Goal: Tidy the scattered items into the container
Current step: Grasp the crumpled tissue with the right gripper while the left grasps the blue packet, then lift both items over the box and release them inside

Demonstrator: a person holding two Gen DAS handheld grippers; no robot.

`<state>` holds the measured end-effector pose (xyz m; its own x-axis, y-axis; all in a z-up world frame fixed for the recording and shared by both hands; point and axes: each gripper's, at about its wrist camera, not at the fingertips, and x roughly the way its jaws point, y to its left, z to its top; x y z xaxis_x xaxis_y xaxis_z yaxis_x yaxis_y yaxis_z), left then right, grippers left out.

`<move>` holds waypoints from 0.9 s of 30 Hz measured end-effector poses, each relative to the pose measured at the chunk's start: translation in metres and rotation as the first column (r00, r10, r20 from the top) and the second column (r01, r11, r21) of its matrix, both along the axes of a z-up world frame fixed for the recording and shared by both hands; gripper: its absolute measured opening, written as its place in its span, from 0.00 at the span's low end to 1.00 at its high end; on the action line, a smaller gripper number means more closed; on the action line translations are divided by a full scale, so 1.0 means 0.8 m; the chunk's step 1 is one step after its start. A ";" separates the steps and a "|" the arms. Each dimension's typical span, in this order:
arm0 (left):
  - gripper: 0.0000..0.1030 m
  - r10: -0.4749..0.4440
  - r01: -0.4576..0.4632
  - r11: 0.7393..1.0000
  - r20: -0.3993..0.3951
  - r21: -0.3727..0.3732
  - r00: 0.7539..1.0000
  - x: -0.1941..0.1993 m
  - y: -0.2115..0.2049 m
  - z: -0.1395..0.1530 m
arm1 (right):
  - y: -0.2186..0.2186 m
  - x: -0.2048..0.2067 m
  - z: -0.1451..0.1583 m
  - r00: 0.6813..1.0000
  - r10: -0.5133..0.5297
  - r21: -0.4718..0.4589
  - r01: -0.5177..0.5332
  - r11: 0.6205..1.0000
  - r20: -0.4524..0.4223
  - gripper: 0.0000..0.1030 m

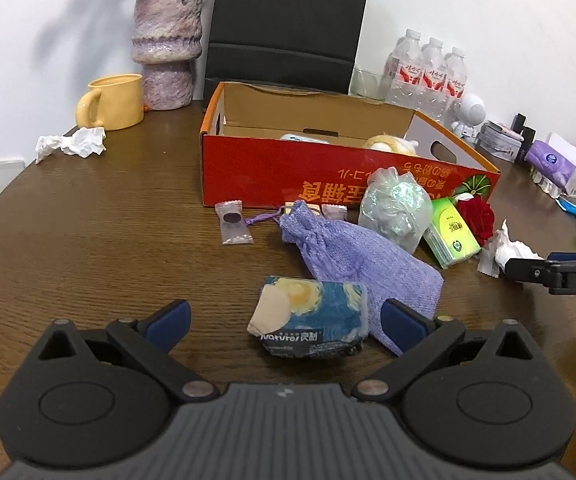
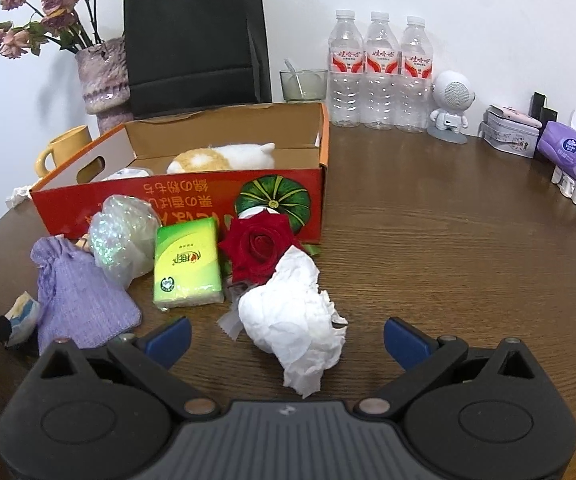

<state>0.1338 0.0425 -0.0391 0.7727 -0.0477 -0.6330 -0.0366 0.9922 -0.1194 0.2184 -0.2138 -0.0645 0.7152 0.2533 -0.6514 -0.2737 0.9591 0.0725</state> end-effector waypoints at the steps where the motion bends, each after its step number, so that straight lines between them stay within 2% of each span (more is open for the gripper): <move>1: 1.00 0.002 -0.002 1.000 -0.001 -0.002 1.000 0.002 0.001 -0.001 | 0.001 0.000 -0.001 1.000 0.001 -0.002 0.000 1.000 0.002 1.00; 9: 1.00 -0.015 0.015 1.000 -0.006 0.000 1.000 0.011 -0.003 -0.008 | 0.001 0.005 -0.003 1.000 -0.002 -0.002 0.002 1.000 0.015 0.98; 12: 0.96 -0.034 0.034 0.999 0.001 0.008 0.999 0.013 -0.006 -0.009 | 0.002 0.008 -0.004 1.000 0.001 0.001 -0.001 1.000 0.022 0.86; 13: 0.89 -0.035 0.035 0.999 0.001 0.011 0.999 0.013 -0.006 -0.010 | 0.002 0.010 -0.005 1.000 0.004 0.005 -0.005 1.000 0.019 0.77; 14: 0.78 -0.034 0.034 0.999 -0.005 0.016 0.999 0.015 -0.006 -0.011 | 0.002 0.010 -0.006 1.000 0.008 0.010 -0.009 1.000 0.015 0.62; 15: 0.70 -0.036 0.036 0.999 -0.014 0.017 0.999 0.016 -0.004 -0.013 | 0.002 0.010 -0.007 1.000 0.013 0.014 -0.013 1.000 0.014 0.53; 16: 0.62 -0.037 0.038 0.999 -0.018 0.022 0.999 0.016 -0.004 -0.015 | 0.002 0.009 -0.008 1.000 0.017 0.018 -0.017 1.000 0.011 0.39; 18: 0.55 -0.052 0.053 0.996 -0.004 0.067 0.999 0.013 -0.008 -0.016 | 0.001 0.007 -0.009 1.000 0.021 0.024 -0.021 0.999 0.011 0.37; 19: 0.46 -0.057 0.057 0.995 0.001 0.078 0.998 0.010 -0.009 -0.016 | 0.001 0.005 -0.009 1.000 0.023 0.024 -0.023 0.999 0.015 0.35; 22: 0.36 -0.051 0.050 0.997 0.012 0.067 0.999 0.005 -0.004 -0.015 | -0.001 -0.001 -0.008 1.000 0.021 0.040 -0.022 0.999 0.022 0.33; 27: 0.36 -0.039 0.038 0.998 0.021 0.045 0.999 -0.001 0.001 -0.013 | -0.003 -0.008 -0.005 0.999 0.022 0.055 -0.024 0.998 0.029 0.32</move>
